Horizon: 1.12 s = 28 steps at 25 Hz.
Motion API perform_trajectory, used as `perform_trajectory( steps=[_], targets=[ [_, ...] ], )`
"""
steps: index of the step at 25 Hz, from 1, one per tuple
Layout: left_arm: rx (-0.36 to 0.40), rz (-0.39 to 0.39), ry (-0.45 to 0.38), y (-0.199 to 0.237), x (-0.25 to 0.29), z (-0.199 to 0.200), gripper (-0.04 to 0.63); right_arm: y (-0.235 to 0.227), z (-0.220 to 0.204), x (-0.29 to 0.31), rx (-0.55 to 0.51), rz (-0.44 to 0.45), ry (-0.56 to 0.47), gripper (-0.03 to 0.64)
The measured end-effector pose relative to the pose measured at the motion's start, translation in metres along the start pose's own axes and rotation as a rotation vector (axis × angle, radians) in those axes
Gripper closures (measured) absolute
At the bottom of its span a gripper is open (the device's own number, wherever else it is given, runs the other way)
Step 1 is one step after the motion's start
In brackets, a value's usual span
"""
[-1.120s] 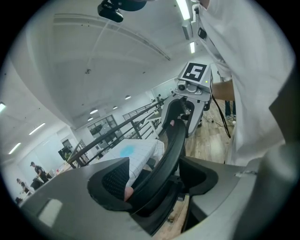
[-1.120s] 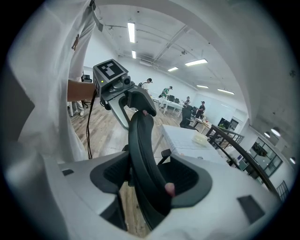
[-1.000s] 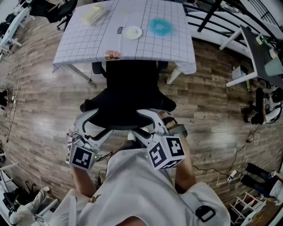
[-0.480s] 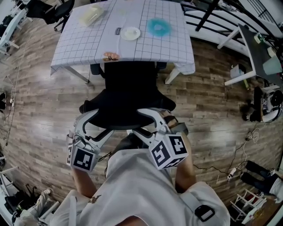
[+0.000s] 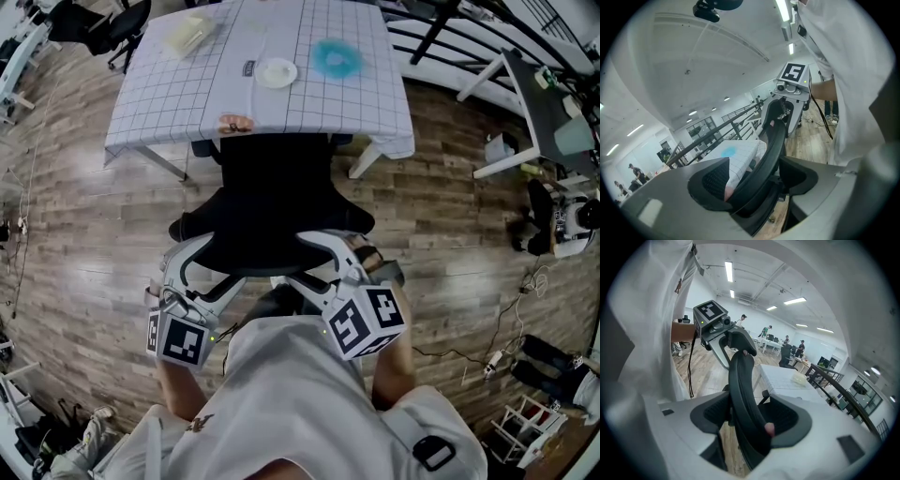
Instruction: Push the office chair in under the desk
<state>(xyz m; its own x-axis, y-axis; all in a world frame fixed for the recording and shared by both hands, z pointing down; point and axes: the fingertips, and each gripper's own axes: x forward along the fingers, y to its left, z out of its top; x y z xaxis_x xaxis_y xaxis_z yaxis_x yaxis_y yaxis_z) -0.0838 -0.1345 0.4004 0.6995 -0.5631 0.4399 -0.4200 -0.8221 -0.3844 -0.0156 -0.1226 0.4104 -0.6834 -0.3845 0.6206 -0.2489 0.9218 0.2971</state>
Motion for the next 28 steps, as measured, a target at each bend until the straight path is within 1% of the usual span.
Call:
perform_trajectory(
  steps=[14, 28],
  targets=[
    [0.022, -0.021, -0.014, 0.021, 0.01, -0.004, 0.262, -0.021, 0.002, 0.013, 0.018, -0.021, 0.004, 0.347],
    [-0.008, -0.014, -0.005, 0.031, 0.018, -0.003, 0.258, -0.033, 0.001, 0.014, 0.022, 0.002, 0.004, 0.347]
  ],
)
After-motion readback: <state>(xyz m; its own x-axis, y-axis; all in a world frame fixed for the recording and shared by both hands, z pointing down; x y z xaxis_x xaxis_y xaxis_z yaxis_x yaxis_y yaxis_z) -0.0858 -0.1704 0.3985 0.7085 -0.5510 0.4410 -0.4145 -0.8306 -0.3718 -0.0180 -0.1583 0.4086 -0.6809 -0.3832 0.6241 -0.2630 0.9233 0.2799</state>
